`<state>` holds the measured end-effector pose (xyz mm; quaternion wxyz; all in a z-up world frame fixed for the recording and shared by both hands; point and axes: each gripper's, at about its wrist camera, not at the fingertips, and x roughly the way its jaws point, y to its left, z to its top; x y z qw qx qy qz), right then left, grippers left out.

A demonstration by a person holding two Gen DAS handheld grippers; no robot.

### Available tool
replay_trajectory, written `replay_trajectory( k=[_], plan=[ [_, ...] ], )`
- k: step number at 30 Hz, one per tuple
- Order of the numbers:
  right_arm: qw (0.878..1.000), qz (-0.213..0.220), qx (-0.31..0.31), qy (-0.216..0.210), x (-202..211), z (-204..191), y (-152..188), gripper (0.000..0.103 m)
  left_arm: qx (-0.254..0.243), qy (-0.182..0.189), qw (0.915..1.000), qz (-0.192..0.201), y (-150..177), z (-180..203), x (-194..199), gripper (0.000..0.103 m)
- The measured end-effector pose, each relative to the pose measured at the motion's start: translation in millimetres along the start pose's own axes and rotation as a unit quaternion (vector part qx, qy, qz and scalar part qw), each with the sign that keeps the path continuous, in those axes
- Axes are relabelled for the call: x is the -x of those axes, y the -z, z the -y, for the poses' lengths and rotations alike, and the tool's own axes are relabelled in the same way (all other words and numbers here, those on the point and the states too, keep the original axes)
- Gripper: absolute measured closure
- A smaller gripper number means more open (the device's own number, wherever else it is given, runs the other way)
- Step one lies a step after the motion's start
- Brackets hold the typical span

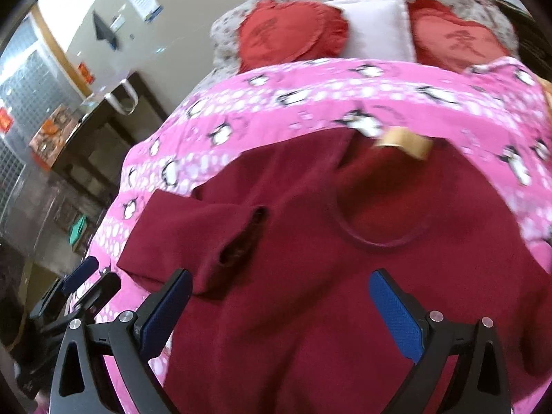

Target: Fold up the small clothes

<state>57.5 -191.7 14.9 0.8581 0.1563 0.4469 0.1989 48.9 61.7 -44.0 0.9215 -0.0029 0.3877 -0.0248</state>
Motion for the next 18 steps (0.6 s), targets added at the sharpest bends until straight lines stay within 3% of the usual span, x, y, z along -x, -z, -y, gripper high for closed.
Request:
replay_trajectory(
  k=[2,4,5,8,10,12,15,18],
  plan=[
    [1.0,-0.006,0.013,-0.009,-13,-13,-4,0.002,0.014,-0.03,0.9993,-0.016,9,-20,-11,0.024],
    [0.999,-0.009,0.031,-0.009,-26,-24,-8,0.004,0.036,-0.034,0.9984,-0.029,16,-36,-22,0.024],
    [0.999,-0.01,0.039,-0.004,-31,-30,-10,0.012,0.045,-0.035,0.9976,-0.039,18,-42,-28,0.024],
    [0.998,-0.027,0.06,0.005,-54,-37,-13,0.064,0.069,-0.027,0.995,-0.067,26,-52,-41,0.024],
    [0.997,-0.026,0.07,0.024,-61,-39,-13,0.079,0.075,-0.026,0.9947,-0.066,28,-51,-37,0.024],
    [0.998,-0.011,0.064,0.005,-49,-34,-15,0.096,0.074,-0.031,0.9952,-0.056,26,-50,-28,0.024],
    [0.998,0.032,0.055,-0.015,-6,-22,-19,0.097,0.081,-0.029,0.9957,-0.036,14,-47,-13,0.024],
    [0.994,0.099,0.043,0.005,52,2,-25,0.097,0.089,-0.017,0.9957,-0.016,2,-41,-4,0.024]
  ],
)
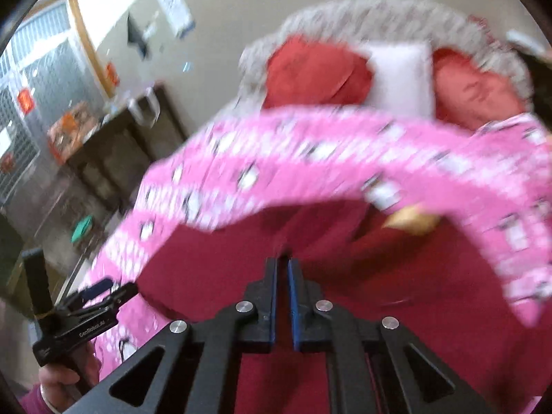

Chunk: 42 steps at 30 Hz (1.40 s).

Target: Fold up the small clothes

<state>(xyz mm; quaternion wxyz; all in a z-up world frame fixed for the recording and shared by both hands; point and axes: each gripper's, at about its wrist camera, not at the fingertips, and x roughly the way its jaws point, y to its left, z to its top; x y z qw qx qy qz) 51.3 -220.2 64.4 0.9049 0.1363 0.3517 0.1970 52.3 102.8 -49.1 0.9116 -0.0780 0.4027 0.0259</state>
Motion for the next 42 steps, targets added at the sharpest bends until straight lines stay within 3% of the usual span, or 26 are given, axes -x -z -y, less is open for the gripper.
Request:
replay_trajectory(
  k=[3,5,8,10,12,13,16,20,22,23,24,26,30,32,34,37,42],
  plan=[
    [0.998,0.031,-0.02,0.043,36,33,-6,0.097,-0.008,0.01,0.9999,0.009,-2,14,5,0.024],
    [0.996,0.029,-0.042,0.073,46,59,-4,0.097,-0.022,0.008,0.9997,0.009,0,23,4,0.024],
    [0.997,-0.01,-0.075,0.024,34,72,7,0.096,-0.029,0.011,0.9995,-0.002,5,33,-3,0.024],
    [0.998,-0.027,-0.063,0.001,23,57,19,0.083,-0.03,0.011,0.9994,-0.01,8,36,-6,0.024],
    [0.998,-0.035,-0.044,-0.023,9,35,27,0.042,-0.03,0.011,0.9993,-0.018,11,36,-8,0.024],
    [0.998,-0.043,-0.037,-0.04,-1,24,31,0.037,-0.03,0.01,0.9993,-0.02,12,35,-8,0.024],
    [0.994,-0.086,-0.017,-0.058,-39,0,33,0.037,-0.03,0.005,0.9993,-0.022,13,28,-8,0.024],
    [0.995,-0.096,-0.005,-0.019,-79,-11,31,0.039,-0.013,-0.004,0.9995,-0.027,13,11,-9,0.024],
    [0.991,-0.134,-0.018,0.001,-104,-7,36,0.055,0.003,-0.004,0.9994,-0.033,13,2,-10,0.024],
    [0.989,-0.145,-0.033,-0.009,-109,-3,37,0.068,0.01,-0.003,0.9993,-0.035,13,-2,-10,0.024],
    [0.988,-0.145,-0.047,-0.024,-111,-1,39,0.084,0.015,-0.004,0.9993,-0.035,13,-6,-10,0.024],
    [0.99,-0.13,-0.044,-0.037,-103,-3,39,0.097,0.017,-0.01,0.9992,-0.034,12,-9,-10,0.024],
    [0.996,-0.068,-0.022,-0.06,-48,-2,23,0.097,0.028,-0.011,0.9994,-0.019,6,-11,-3,0.024],
    [0.998,-0.033,-0.013,-0.045,-15,11,11,0.098,0.034,-0.003,0.9994,-0.009,3,-10,2,0.024],
    [1.0,-0.012,-0.02,-0.011,16,36,4,0.098,0.033,0.002,0.9994,-0.004,1,-5,5,0.024],
    [0.996,-0.004,-0.035,0.088,41,84,4,0.097,0.02,0.007,0.9997,-0.009,2,8,2,0.024],
    [0.983,-0.049,-0.074,0.162,23,141,27,0.098,-0.008,0.016,0.9995,-0.027,10,36,-7,0.024]
  ],
)
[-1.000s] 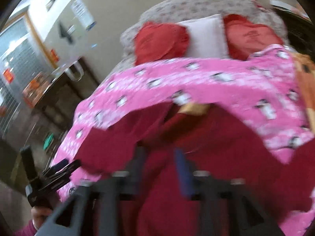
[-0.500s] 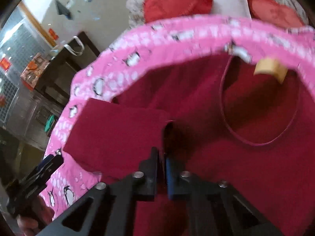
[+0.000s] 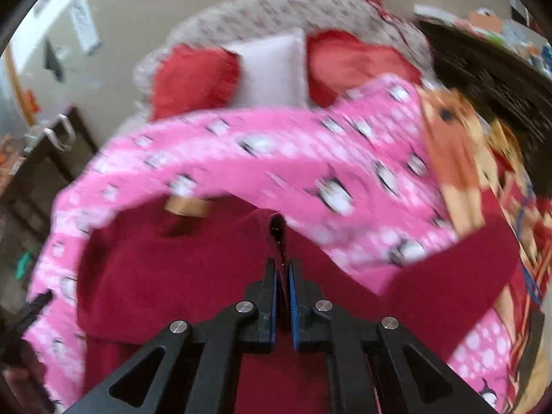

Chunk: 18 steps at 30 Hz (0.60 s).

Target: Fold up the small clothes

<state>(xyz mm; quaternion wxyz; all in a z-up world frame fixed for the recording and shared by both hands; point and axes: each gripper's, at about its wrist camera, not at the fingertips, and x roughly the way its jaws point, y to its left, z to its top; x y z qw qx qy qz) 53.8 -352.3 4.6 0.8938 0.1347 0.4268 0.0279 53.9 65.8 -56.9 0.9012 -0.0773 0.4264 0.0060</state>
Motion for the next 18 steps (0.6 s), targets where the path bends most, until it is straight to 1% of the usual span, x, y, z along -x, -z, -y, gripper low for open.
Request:
replay_trajectory(
  k=[2,5,7,8,9,10,11,13,14,15,16,17,18],
  plan=[
    [1.0,-0.017,-0.004,0.007,-9,12,9,0.098,-0.012,0.001,0.9999,-0.002,1,10,-2,0.024],
    [1.0,-0.013,0.007,0.019,-11,14,16,0.097,-0.025,0.005,0.9997,0.0,1,22,-4,0.024],
    [1.0,-0.01,0.002,0.022,-5,16,14,0.098,-0.042,0.004,0.9991,-0.005,2,32,-11,0.024],
    [1.0,-0.015,-0.003,0.026,-8,18,10,0.096,-0.058,-0.008,0.9982,-0.015,4,38,-20,0.024],
    [0.999,-0.024,-0.006,0.034,-11,21,8,0.093,-0.065,-0.016,0.9975,-0.025,5,40,-26,0.024],
    [0.998,-0.028,-0.009,0.047,-9,24,6,0.092,-0.07,-0.022,0.9967,-0.036,7,42,-33,0.024],
    [0.999,-0.018,-0.011,0.049,-3,23,5,0.091,-0.072,-0.025,0.9959,-0.048,10,42,-41,0.024],
    [1.0,0.015,-0.006,0.01,15,11,1,0.086,-0.064,-0.019,0.9961,-0.058,14,38,-50,0.024],
    [0.999,0.026,0.011,-0.029,20,-2,-2,0.078,-0.057,-0.014,0.9967,-0.057,15,36,-51,0.024],
    [0.996,0.027,0.037,-0.073,22,-20,-5,0.065,-0.049,-0.009,0.9971,-0.057,15,34,-52,0.024],
    [0.993,0.025,0.057,-0.102,21,-34,-6,0.058,-0.042,-0.005,0.9973,-0.06,13,32,-53,0.024],
    [0.987,0.021,0.084,-0.137,18,-54,-8,0.048,-0.039,-0.004,0.9974,-0.061,13,31,-54,0.024],
    [0.979,0.012,0.117,-0.168,11,-79,-11,0.048,-0.036,-0.003,0.9975,-0.062,12,31,-54,0.024]
  ],
)
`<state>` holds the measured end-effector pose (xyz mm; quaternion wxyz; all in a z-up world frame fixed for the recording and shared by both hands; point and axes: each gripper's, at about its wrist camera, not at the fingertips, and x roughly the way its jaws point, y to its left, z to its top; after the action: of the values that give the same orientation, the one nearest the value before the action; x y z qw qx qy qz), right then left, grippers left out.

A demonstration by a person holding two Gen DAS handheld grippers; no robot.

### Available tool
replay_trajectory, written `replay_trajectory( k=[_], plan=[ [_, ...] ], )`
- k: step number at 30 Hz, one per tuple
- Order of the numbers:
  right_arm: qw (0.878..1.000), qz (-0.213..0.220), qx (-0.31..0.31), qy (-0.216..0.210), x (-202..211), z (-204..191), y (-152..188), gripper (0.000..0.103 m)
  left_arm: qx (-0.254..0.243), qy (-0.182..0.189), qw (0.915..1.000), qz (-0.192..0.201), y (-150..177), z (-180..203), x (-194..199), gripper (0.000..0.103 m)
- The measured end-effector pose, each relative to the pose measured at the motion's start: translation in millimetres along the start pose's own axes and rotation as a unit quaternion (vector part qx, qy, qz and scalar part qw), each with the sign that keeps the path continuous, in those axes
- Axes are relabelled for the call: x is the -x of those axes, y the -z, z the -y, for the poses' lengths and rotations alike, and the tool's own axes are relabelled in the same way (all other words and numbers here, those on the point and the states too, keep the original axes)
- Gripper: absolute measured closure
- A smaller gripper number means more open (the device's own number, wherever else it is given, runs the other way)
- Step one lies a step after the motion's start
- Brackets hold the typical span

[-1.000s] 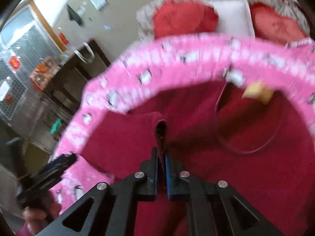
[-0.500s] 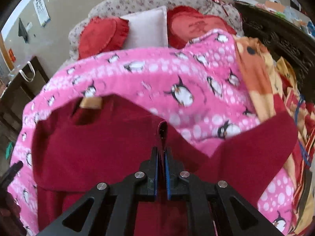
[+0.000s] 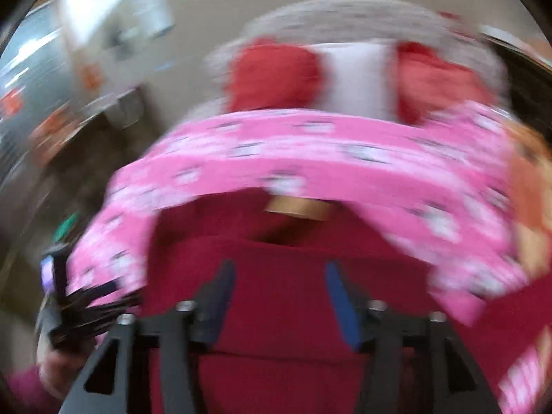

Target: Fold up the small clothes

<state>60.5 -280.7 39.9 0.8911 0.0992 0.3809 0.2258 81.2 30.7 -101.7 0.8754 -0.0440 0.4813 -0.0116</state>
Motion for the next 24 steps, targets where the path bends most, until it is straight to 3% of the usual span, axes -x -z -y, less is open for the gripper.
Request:
replay_trajectory(
  k=[2,5,10,11,13,15,20,22,24],
  plan=[
    [0.998,-0.016,0.046,-0.029,-26,-25,-10,0.048,0.0,0.0,1.0,0.0,0,1,0,0.024],
    [0.991,-0.049,0.125,-0.021,-75,-55,-23,0.048,-0.002,-0.001,1.0,0.001,0,1,0,0.024],
    [0.98,-0.111,0.166,-0.025,-124,-53,-31,0.048,0.004,0.008,1.0,0.0,2,-1,-3,0.024],
    [0.978,-0.12,0.171,-0.026,-127,-51,-28,0.052,0.005,0.01,0.9999,0.0,2,-2,-4,0.024],
    [0.973,-0.13,0.187,-0.024,-128,-51,-20,0.074,0.01,0.014,0.9998,0.0,2,-3,-5,0.024],
    [0.973,-0.122,0.196,-0.026,-121,-53,-16,0.093,0.012,0.013,0.9998,0.004,2,-3,-4,0.024],
    [0.978,-0.058,0.199,0.005,-82,-58,-20,0.096,0.016,-0.011,0.9987,0.047,-3,-4,16,0.024],
    [0.982,-0.032,0.18,0.046,-76,-50,-25,0.099,0.022,-0.007,0.9989,0.042,-4,-5,15,0.024],
    [0.99,-0.036,0.133,0.04,-85,-36,-27,0.099,0.021,-0.006,0.9993,0.031,-7,-2,12,0.024]
  ],
)
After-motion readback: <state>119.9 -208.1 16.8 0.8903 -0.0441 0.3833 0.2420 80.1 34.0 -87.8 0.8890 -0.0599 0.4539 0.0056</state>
